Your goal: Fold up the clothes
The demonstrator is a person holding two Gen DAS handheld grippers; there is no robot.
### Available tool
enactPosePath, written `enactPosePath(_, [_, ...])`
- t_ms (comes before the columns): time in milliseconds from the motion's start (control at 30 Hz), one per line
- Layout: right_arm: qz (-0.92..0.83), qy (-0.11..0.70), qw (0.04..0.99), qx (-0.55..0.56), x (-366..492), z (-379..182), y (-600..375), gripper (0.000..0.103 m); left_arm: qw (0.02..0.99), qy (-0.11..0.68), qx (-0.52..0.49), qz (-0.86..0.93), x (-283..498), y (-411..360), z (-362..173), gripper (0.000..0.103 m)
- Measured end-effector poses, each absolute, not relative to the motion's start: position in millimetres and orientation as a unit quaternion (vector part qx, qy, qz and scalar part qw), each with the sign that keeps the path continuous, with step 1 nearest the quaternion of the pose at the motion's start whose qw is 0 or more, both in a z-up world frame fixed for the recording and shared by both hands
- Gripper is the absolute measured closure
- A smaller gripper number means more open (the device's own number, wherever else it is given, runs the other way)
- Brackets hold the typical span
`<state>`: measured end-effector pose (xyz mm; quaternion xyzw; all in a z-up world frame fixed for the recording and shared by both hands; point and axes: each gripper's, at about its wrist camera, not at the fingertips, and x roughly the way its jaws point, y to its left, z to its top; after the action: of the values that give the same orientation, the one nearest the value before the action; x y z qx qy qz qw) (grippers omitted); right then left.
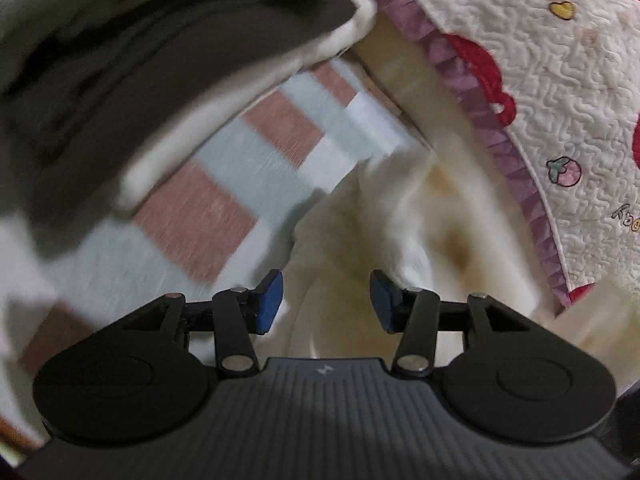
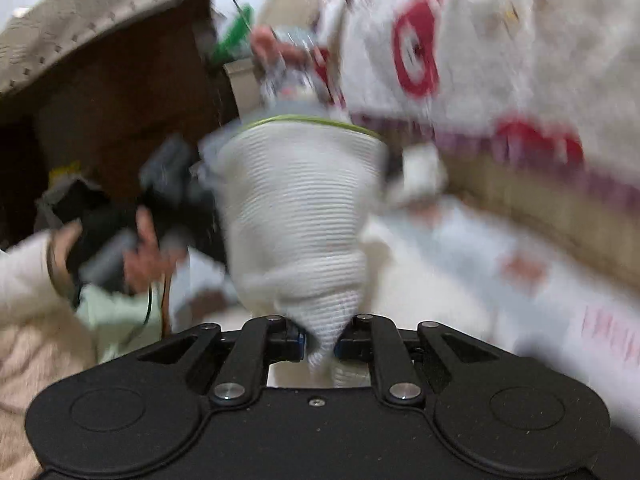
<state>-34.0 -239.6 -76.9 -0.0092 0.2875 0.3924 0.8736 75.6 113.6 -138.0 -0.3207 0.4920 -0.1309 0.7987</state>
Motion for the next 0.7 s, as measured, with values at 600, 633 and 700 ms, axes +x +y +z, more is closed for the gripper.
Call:
enactPosePath(600, [0.34,0.307,0.877,-0.143,-94.6,-107.5,-218.9,0.061,0.798,0.444,-0.386,-0.128,42.9,141.5,-131.1,0.051])
enactPosePath(633, [0.34,0.302,0.877,-0.15,-98.9,-106.1,-216.0,0.057,0.8,0.445,-0.381,-0.13,44.5,139.4,-131.1,0.051])
enactPosePath(700, [0.344,0.292,0.875,-0.173,-106.7,-105.4,-208.5,0.053,0.804,0.446,-0.37,-0.134,47.8,135.4,-131.0,0.05])
